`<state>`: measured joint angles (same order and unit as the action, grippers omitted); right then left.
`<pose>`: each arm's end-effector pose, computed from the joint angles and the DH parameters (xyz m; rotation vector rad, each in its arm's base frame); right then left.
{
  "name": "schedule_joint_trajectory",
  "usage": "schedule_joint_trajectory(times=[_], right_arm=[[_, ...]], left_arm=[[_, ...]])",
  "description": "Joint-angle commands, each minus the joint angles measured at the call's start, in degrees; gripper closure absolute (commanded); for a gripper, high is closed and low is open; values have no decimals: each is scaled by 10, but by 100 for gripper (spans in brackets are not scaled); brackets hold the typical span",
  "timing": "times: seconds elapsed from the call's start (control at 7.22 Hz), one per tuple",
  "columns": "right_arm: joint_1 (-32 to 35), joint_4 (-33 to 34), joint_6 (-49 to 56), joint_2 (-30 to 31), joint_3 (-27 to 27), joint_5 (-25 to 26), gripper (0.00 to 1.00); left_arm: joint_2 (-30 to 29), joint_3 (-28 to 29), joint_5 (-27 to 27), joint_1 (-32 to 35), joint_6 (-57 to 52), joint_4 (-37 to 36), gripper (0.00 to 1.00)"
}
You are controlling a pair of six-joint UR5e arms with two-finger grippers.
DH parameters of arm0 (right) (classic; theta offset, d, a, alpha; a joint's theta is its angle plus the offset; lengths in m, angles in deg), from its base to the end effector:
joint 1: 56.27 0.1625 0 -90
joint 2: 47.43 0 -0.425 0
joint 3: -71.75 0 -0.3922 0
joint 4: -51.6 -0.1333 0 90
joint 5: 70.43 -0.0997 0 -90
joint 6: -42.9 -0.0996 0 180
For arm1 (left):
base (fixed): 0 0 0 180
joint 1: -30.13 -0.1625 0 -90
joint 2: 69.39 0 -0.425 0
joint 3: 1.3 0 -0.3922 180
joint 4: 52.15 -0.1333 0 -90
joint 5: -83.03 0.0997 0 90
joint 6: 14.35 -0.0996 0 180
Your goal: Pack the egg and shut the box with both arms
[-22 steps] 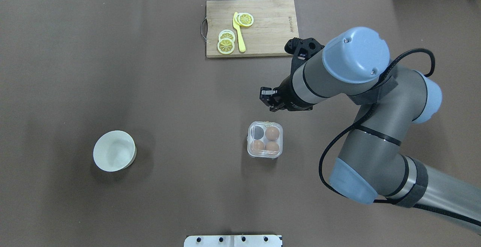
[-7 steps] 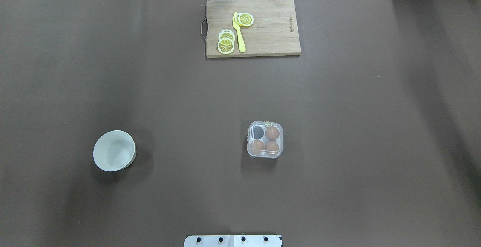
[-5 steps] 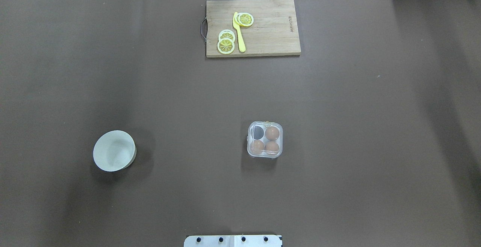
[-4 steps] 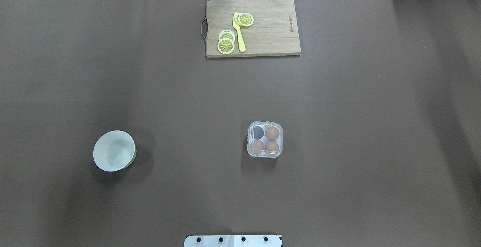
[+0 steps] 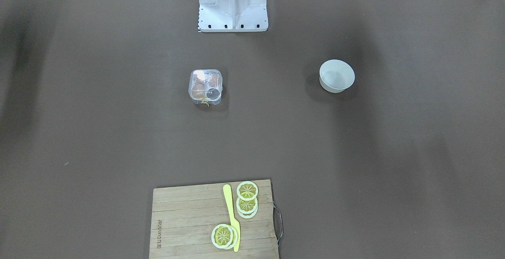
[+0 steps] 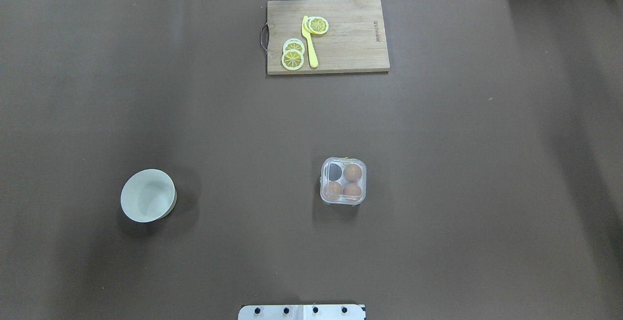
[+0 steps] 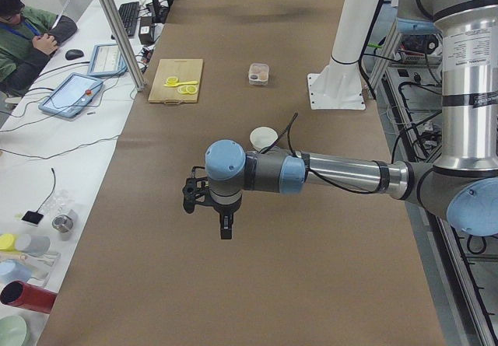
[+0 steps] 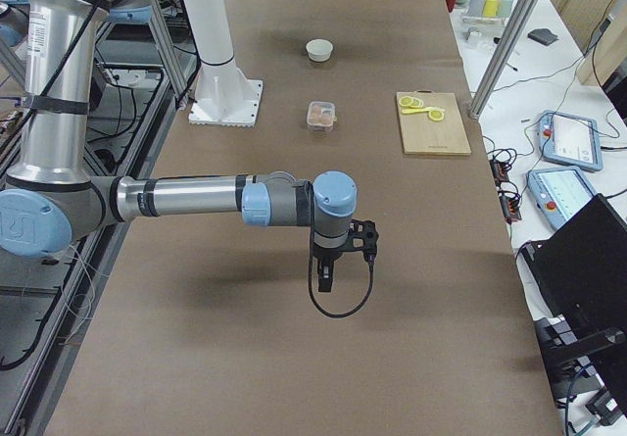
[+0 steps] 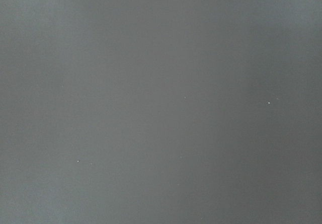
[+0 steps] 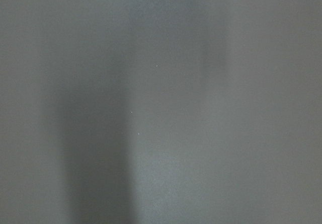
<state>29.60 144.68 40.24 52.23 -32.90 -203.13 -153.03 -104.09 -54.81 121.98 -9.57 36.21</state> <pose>0.0352 -0.4251 0.6172 -0.0124 -0.7458 -0.0369 -0.0739 -0.4454 0.5993 0.0573 0.8364 -0.0740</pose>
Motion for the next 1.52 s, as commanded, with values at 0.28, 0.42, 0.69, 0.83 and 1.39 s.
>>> schedule_joint_trajectory(times=[0.28, 0.42, 0.69, 0.83, 1.39], right_arm=[[-2, -1, -1, -3, 0, -3, 0], [-2, -1, -1, -3, -1, -4, 0], [-3, -1, 0, -3, -2, -3, 0], [-3, -1, 0, -3, -2, -4, 0], [-3, -2, 0, -3, -4, -3, 0]], left_arm=[[7, 11, -5, 0, -1, 52, 2], [7, 11, -5, 0, -1, 52, 2], [7, 9, -5, 0, -1, 52, 2], [7, 10, -5, 0, -1, 52, 2], [6, 9, -5, 0, -1, 52, 2]])
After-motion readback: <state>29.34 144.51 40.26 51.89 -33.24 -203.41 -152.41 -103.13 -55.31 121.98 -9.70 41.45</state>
